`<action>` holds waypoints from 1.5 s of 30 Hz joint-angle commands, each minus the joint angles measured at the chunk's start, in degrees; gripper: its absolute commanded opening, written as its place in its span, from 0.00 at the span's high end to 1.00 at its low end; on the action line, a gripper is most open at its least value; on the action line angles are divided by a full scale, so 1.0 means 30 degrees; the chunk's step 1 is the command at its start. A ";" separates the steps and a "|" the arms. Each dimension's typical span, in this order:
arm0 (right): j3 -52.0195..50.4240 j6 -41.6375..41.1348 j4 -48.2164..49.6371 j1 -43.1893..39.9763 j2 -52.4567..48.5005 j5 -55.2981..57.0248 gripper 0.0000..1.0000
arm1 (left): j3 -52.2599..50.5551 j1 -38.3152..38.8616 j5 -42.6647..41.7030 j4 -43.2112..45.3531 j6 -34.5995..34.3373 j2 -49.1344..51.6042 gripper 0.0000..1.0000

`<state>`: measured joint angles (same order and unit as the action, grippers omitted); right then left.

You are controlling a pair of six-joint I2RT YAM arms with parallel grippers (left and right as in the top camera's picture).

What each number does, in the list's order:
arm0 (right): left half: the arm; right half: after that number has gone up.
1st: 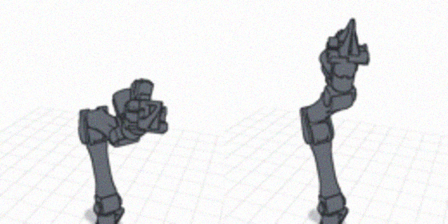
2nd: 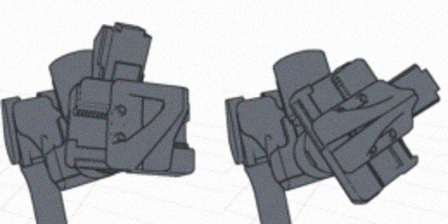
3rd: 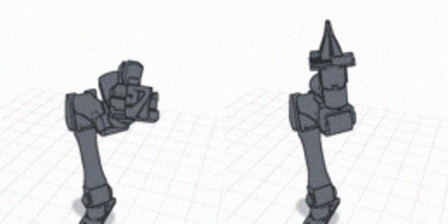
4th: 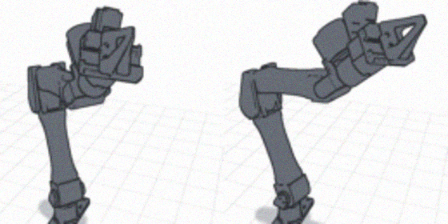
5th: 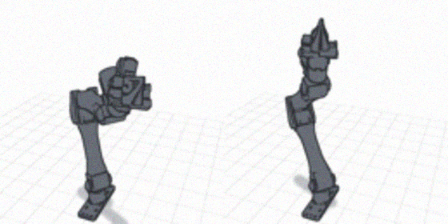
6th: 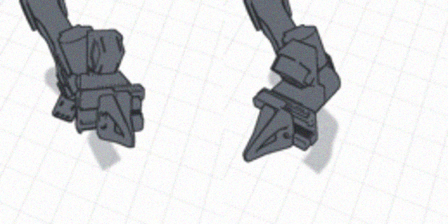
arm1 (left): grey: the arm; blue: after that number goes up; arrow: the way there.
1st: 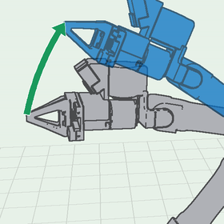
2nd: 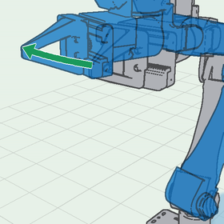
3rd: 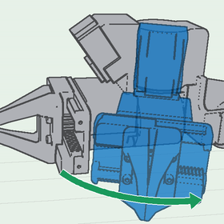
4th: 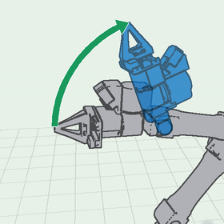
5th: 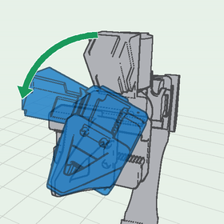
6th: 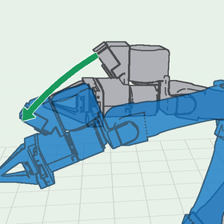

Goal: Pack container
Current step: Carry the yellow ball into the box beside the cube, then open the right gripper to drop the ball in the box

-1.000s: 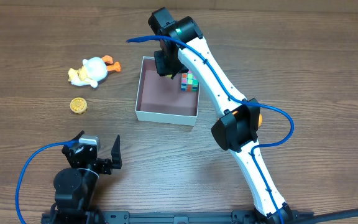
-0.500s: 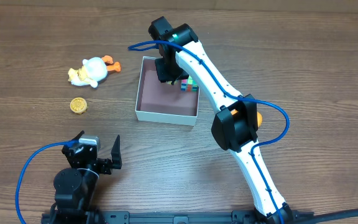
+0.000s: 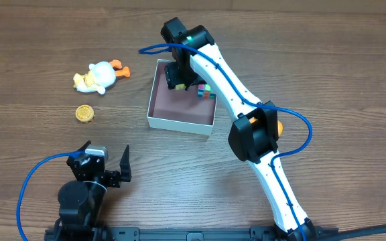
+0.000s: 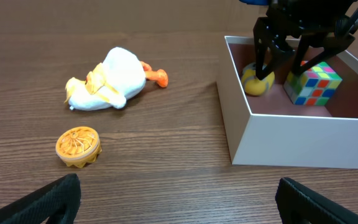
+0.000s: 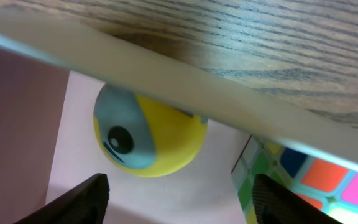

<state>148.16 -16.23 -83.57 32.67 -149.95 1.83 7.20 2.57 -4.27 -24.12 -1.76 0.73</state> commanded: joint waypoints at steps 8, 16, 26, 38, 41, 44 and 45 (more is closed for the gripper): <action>0.3206 0.0612 -0.2215 0.0058 0.0087 -0.0087 0.21 | -0.0087 -0.0117 0.0066 0.0073 -0.0270 -0.0168 0.00; 0.7045 0.1574 -0.4495 0.0393 0.0087 -0.0510 0.21 | -0.0087 -0.0117 0.0066 0.0073 -0.0270 -0.0168 0.00; 0.7278 0.1056 -0.4408 0.0495 0.2790 -0.1129 0.13 | -0.0087 -0.0117 0.0066 0.0073 -0.0270 -0.0168 0.00; 0.7271 0.1239 -0.4495 0.1195 0.2827 -0.0379 0.13 | -0.0087 -0.0117 0.0073 0.0073 -0.0270 -0.0168 0.00; 0.7271 -0.0707 -0.4495 0.0342 0.2841 0.1668 0.12 | -0.0087 -0.0117 0.0066 0.0073 -0.0270 -0.0168 0.00; 0.7264 -0.4255 -0.4495 -0.1574 0.2841 0.1290 0.12 | -0.0087 -0.0117 0.0066 0.0073 -0.0277 -0.0168 0.00; 0.7264 -0.4830 -0.4495 -0.2025 0.2841 0.0903 0.12 | -0.0087 -0.0117 0.0066 0.0073 -0.0270 -0.0168 0.00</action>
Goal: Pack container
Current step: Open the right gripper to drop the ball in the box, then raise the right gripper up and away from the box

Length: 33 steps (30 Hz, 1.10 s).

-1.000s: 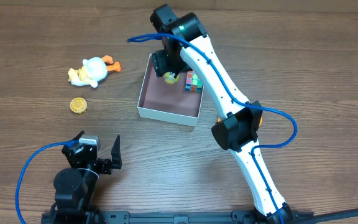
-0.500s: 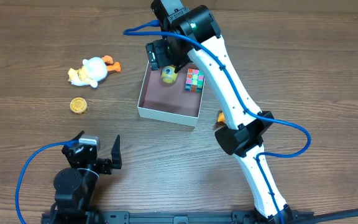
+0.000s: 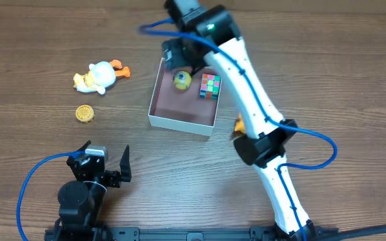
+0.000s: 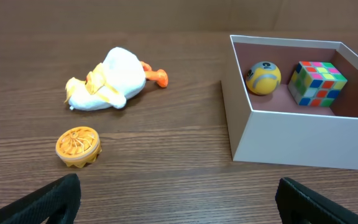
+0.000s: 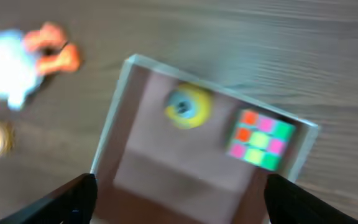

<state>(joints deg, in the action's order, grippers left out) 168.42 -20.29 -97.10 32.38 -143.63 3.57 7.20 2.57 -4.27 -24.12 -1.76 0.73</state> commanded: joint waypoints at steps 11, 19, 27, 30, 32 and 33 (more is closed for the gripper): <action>-0.0197 -0.1698 0.0007 -0.5209 0.0736 0.1931 0.10 | -0.0087 -0.0117 0.0073 0.0073 -0.0270 -0.0168 0.00; -0.0729 -0.0648 0.0007 -0.5588 0.1785 0.2164 0.04 | -0.0087 -0.0117 0.0073 0.0073 -0.0270 -0.0168 0.00; -0.0787 -0.0568 0.0007 -0.5588 0.5180 0.2098 0.00 | -0.0087 -0.0117 0.0073 0.0073 -0.0270 -0.0168 0.00; -0.0787 0.0233 0.0007 -0.5588 0.5821 0.1224 0.00 | -0.0087 -0.0117 0.0073 0.0073 -0.0270 -0.0168 0.00; -0.0787 0.0816 0.0007 -0.5581 0.6156 -0.0066 0.00 | -0.0087 -0.0117 0.0066 0.0073 -0.0270 -0.0168 0.00; -0.0787 0.0852 0.0007 -0.5544 0.6317 -0.0277 0.00 | -0.0087 -0.0117 0.0066 0.0073 -0.0270 -0.0168 0.00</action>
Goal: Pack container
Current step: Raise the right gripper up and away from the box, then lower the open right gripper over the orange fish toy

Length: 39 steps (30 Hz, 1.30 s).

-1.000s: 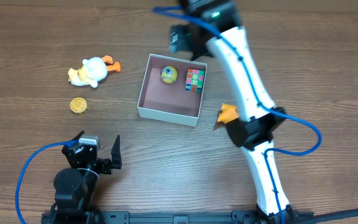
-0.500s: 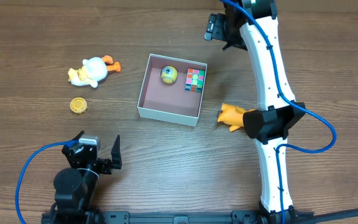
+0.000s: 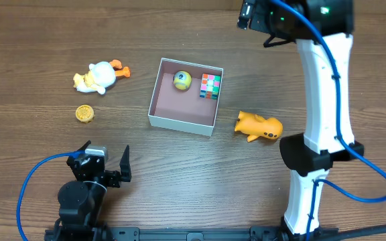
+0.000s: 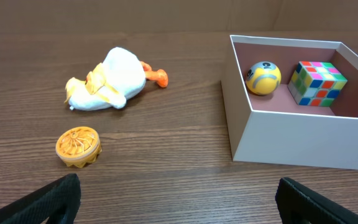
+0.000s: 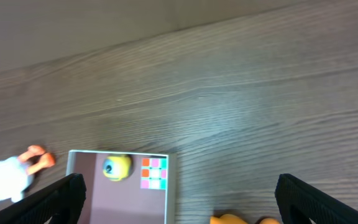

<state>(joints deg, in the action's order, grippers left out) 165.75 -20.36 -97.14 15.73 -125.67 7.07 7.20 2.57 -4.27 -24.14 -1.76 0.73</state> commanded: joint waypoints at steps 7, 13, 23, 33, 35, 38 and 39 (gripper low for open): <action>0.0102 0.1013 0.0022 -0.0036 0.0947 0.1647 0.00 | -0.0087 -0.0117 0.0066 0.0080 -0.0270 -0.0168 0.00; 0.0102 0.0933 0.0022 -0.0160 0.0940 0.2018 0.00 | -0.0087 -0.0117 0.0066 0.0080 -0.0270 -0.0168 0.00; -0.6965 0.0546 0.0685 -0.0576 0.4466 0.3286 0.00 | -0.0087 -0.0117 0.0073 0.0080 -0.0270 -0.0168 0.00; -1.9642 -0.0794 0.0860 -0.1304 0.8459 -0.0729 0.00 | -0.0087 -0.0117 0.0066 0.0080 -0.0270 -0.0168 0.00; -2.0997 -0.0794 0.1071 -0.1304 0.8459 -0.0860 0.00 | -0.0087 -0.0117 0.0066 0.0080 -0.0277 -0.0168 0.00; -2.3387 -0.0794 0.2681 -0.1304 0.8459 -0.1005 0.01 | -0.0087 -0.0117 0.0066 0.0080 -0.0270 -0.0168 0.00; -2.4130 -0.0794 0.3381 -0.1304 0.8459 -0.1086 0.01 | -0.0087 -0.0117 0.0066 0.0080 -0.0270 -0.0168 0.00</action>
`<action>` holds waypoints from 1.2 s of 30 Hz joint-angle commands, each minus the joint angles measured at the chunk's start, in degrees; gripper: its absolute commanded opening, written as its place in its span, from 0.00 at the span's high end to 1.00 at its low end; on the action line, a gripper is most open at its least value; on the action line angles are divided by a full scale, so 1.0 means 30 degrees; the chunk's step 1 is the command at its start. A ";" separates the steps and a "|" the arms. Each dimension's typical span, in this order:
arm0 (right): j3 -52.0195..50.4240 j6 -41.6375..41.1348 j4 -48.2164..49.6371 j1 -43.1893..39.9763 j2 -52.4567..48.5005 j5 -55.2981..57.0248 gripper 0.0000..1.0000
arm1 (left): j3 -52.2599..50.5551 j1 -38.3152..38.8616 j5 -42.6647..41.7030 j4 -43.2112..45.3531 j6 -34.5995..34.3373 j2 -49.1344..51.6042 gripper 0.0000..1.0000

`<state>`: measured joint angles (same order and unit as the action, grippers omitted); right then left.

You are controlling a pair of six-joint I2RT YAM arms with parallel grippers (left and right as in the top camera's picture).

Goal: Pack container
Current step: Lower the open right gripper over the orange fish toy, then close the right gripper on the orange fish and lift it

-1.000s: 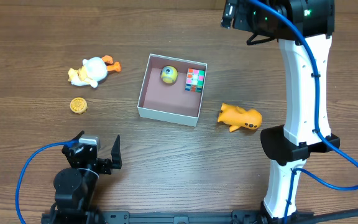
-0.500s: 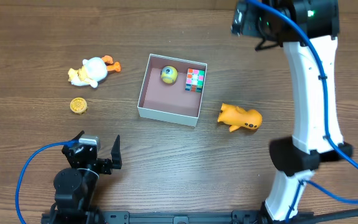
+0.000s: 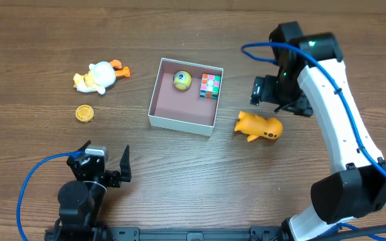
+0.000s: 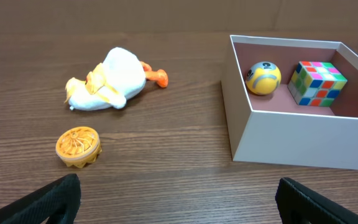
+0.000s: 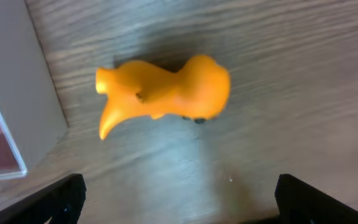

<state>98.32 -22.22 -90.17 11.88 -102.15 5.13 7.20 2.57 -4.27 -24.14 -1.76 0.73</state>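
Note:
The white box (image 3: 179, 122) with a dark red floor holds a yellow ball (image 3: 182, 80) and a coloured cube (image 3: 210, 86). An orange toy animal (image 3: 259, 126) lies on the table just right of the box. My right gripper (image 3: 278, 97) hovers open just behind and above it. The right wrist view looks down on the orange toy (image 5: 166, 93) with the box wall (image 5: 39, 93) at left. The white plush duck (image 3: 96, 76) and orange disc (image 3: 84, 113) lie left of the box. My left gripper (image 3: 106, 169) rests open at the front left.
Only bare wooden table (image 3: 179, 181) lies between the left gripper and the box. The right arm's base stands at the front right edge. In the left wrist view the duck (image 4: 107, 81) and disc (image 4: 78, 147) lie left of the box (image 4: 291, 146).
My right gripper was high over the table's back right; now it is lower, open just behind the orange toy beside the box. The left arm and all objects are unmoved.
My right gripper stood open inside the box at the yellow ball beside the cube. Then it was above the box with the ball left inside. It then stood high at the back right, and now hovers at the orange toy.

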 commanded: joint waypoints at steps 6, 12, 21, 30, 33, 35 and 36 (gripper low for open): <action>-0.5013 -0.0015 0.5486 -0.0022 0.0619 -0.0765 0.04 | -0.0087 -0.0117 0.0066 0.0080 -0.0270 -0.0168 0.00; -0.7002 -0.0029 0.8255 -0.0022 0.0612 -0.0743 0.13 | -0.0087 -0.0117 0.0066 0.0080 -0.0270 -0.0168 0.00; -0.9581 0.0408 1.0178 -0.0357 0.0597 -0.0393 0.17 | -0.0087 -0.0117 0.0066 0.0080 -0.0270 -0.0168 0.00; -0.9588 0.0423 1.0397 -0.0525 0.0597 -0.0386 0.39 | -0.0087 -0.0117 0.0066 0.0080 -0.0270 -0.0168 0.00; -0.9588 0.0495 1.0411 -0.0525 0.0597 -0.0240 0.44 | -0.0087 -0.0117 0.0066 0.0080 -0.0270 -0.0168 0.00; -0.9588 0.0561 1.0477 -0.0525 0.0597 -0.0131 0.46 | -0.0087 -0.0117 0.0073 0.0080 -0.0270 -0.0168 0.00; -0.9581 0.0561 1.0520 -0.0525 0.0597 -0.0080 0.47 | -0.0087 -0.0117 0.0066 0.0080 -0.0270 -0.0168 0.00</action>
<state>70.74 -20.75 -58.85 10.85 -101.36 2.90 7.20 2.57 -4.27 -24.12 -1.76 0.73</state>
